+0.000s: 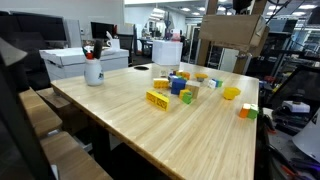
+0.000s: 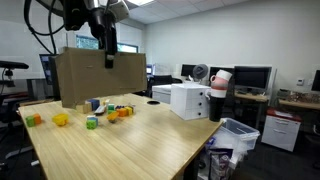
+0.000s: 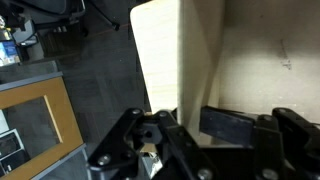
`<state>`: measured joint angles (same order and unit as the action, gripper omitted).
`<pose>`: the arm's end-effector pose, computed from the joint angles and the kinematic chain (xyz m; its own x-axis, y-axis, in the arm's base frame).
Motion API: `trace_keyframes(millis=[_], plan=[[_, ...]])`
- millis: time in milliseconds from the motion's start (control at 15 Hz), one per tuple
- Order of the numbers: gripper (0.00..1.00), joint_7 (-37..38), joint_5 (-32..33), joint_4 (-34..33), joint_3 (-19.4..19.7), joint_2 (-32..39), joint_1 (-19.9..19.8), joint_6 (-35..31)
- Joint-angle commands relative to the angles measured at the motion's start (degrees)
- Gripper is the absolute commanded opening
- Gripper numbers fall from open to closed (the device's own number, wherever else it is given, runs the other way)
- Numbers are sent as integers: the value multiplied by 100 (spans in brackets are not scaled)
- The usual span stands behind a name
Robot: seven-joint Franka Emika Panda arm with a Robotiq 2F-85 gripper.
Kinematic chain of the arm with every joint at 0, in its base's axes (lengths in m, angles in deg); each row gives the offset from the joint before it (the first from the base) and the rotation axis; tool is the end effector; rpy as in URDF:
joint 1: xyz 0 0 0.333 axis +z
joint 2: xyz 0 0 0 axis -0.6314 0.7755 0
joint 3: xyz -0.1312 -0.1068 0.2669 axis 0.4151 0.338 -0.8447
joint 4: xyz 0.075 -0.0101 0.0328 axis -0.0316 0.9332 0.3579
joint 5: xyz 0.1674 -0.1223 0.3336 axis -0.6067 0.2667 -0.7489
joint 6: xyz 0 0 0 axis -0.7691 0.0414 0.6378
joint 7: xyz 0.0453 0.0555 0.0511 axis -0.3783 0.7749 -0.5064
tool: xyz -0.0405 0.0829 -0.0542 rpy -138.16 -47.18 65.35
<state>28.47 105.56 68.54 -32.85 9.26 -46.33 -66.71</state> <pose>0.3946 -0.1697 0.5134 0.9415 -0.3366 -0.0183 -0.2883 -0.8322 0.4736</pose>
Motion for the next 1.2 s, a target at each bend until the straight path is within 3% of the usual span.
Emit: trace_keyframes(millis=[0, 733, 1133], plan=[[6, -448, 299, 621, 112, -367, -251, -770], [6, -312, 1024, 1817, 77, -117, -375, -1999], [6, -168, 965, 1690, 108, 392, -514, -2344]])
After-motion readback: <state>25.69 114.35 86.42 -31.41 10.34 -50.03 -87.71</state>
